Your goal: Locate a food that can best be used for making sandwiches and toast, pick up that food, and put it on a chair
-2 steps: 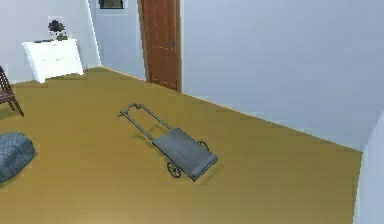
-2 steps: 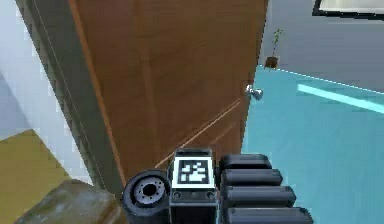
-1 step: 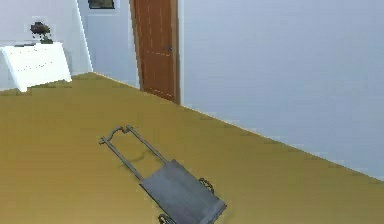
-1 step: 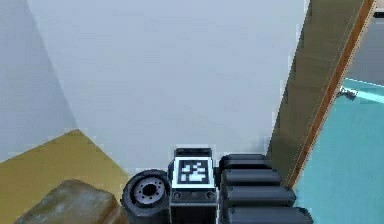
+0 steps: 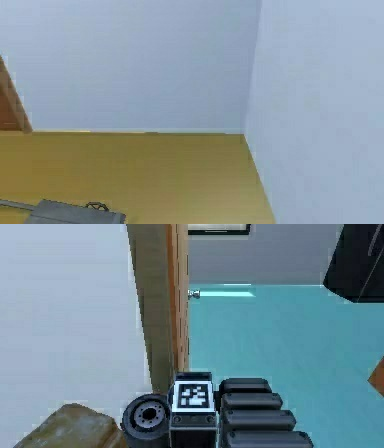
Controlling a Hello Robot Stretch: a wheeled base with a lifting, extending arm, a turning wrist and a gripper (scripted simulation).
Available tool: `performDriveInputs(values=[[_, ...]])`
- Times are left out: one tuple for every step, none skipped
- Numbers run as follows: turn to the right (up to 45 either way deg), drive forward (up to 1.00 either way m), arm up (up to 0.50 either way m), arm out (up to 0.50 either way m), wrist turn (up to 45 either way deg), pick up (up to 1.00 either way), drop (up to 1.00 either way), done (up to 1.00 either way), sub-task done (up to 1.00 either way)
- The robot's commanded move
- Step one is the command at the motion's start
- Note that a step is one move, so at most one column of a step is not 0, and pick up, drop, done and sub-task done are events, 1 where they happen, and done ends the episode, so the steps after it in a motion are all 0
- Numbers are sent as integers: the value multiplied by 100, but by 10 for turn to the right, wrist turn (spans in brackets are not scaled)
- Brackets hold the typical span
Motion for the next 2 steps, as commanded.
performDriveInputs(values=[[0,100,0,0,0,0,0,0,0],[120,0,0,0,0,0,0,0,0]])
